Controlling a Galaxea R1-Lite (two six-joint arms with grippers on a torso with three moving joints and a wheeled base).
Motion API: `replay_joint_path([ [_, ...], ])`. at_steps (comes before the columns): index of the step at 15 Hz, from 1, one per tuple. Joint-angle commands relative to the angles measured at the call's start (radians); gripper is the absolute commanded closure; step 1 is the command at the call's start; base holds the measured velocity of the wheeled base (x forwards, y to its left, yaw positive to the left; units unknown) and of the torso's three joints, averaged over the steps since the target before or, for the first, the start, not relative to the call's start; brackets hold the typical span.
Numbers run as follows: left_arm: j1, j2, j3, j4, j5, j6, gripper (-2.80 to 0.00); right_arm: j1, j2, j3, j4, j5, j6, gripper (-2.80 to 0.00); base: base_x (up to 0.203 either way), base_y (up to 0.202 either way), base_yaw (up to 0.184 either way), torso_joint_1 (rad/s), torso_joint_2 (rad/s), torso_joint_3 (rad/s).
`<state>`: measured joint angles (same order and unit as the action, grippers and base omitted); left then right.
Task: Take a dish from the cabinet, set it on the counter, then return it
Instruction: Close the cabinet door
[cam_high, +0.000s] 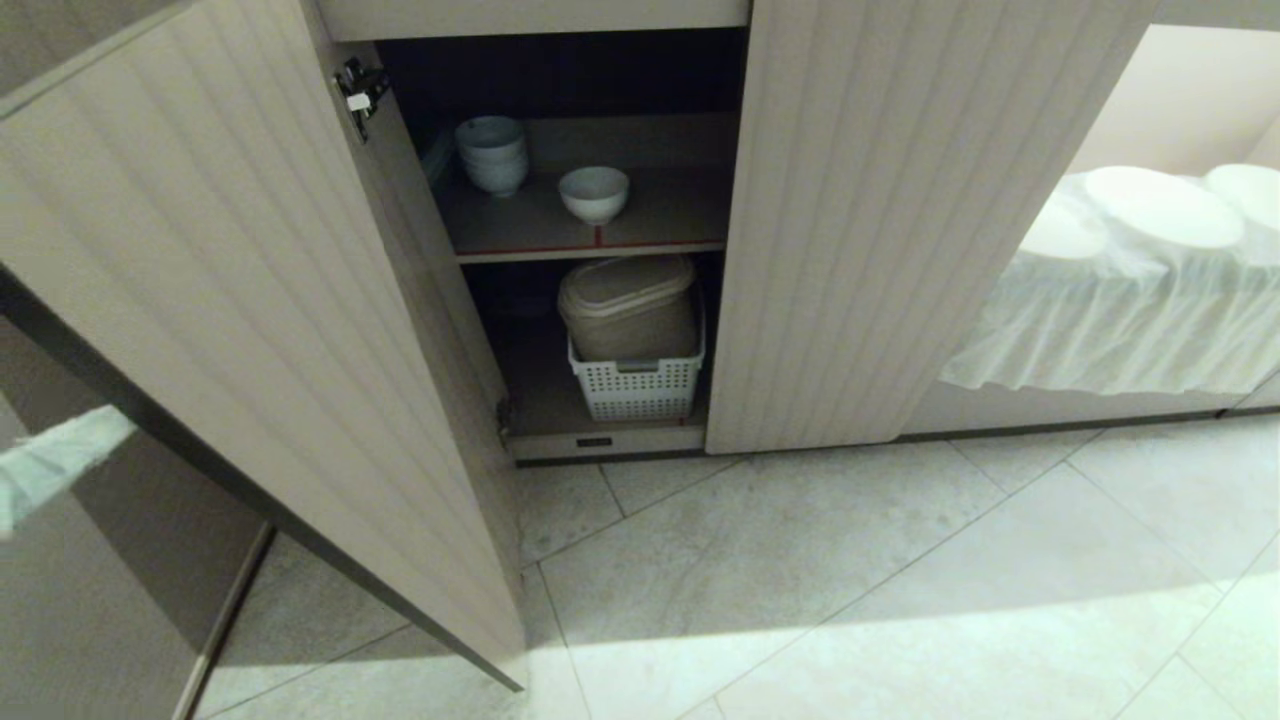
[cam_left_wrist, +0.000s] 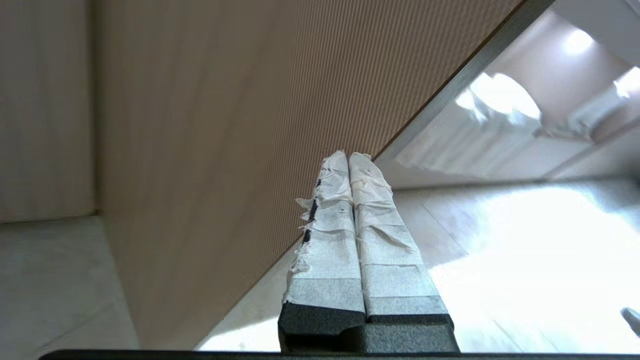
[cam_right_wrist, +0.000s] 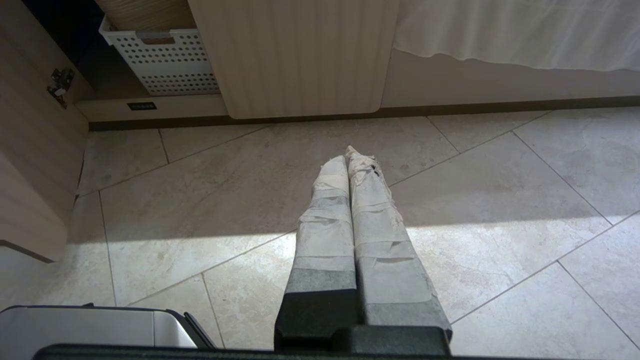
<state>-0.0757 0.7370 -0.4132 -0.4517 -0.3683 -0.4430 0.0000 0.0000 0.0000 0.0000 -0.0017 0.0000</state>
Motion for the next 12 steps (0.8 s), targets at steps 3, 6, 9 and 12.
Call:
replay_joint_path([
  [3,-0.049,0.096,0.0,-0.066,-0.001,-0.001,0.0,0.0,0.0,0.0,0.0,0.0,0.0,0.0,0.0,0.0,0.0,0.0,0.0,0.0],
  [6,-0.058,0.235,-0.014,-0.197,0.0,0.0,0.0,0.0,0.0,0.0,0.0,0.0,0.0,0.0,0.0,0.0,0.0,0.0,0.0,0.0],
  [9,-0.076,0.371,-0.066,-0.299,0.001,0.003,0.0,0.0,0.0,0.0,0.0,0.0,0.0,0.0,0.0,0.0,0.0,0.0,0.0,0.0],
  [12,-0.118,0.467,-0.132,-0.348,0.007,0.006,0.0,0.0,0.0,0.0,0.0,0.0,0.0,0.0,0.0,0.0,0.0,0.0,0.0,0.0],
])
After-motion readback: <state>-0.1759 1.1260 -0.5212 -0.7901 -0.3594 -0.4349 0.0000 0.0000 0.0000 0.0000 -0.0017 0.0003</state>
